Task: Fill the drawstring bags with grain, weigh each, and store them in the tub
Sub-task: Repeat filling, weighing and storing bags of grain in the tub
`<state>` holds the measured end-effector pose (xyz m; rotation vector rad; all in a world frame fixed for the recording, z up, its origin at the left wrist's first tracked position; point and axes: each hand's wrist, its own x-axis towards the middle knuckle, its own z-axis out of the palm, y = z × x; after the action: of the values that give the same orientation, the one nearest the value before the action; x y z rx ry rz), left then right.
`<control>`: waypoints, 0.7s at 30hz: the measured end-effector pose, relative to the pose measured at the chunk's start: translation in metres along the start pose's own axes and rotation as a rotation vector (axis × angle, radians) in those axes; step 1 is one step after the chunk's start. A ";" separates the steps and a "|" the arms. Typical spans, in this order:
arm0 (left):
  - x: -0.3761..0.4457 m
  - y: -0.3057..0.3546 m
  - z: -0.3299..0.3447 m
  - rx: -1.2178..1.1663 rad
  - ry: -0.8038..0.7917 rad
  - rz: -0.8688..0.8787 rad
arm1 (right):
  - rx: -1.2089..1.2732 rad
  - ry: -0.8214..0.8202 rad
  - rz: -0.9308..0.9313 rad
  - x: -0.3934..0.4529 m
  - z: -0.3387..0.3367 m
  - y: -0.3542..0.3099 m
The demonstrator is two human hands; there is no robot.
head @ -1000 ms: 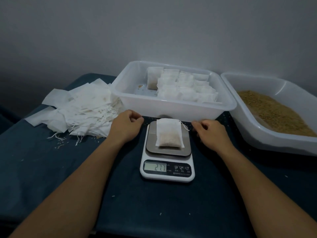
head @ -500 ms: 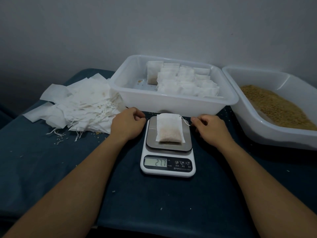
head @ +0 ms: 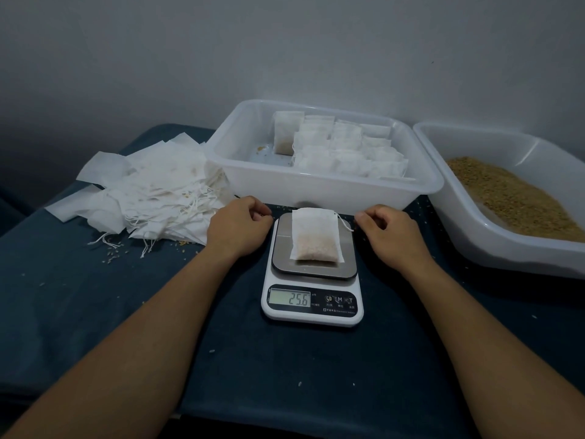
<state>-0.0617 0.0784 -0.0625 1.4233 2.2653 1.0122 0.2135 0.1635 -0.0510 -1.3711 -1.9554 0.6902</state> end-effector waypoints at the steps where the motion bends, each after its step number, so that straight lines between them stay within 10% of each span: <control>1: 0.000 0.000 0.000 0.001 -0.002 -0.001 | 0.020 0.012 -0.006 -0.001 0.000 -0.002; 21: -0.003 0.003 0.003 -0.017 -0.029 -0.034 | 0.145 -0.125 -0.231 -0.027 0.005 -0.080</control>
<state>-0.0565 0.0776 -0.0624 1.3798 2.2470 0.9911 0.1681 0.1126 -0.0017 -1.0171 -2.0756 0.8046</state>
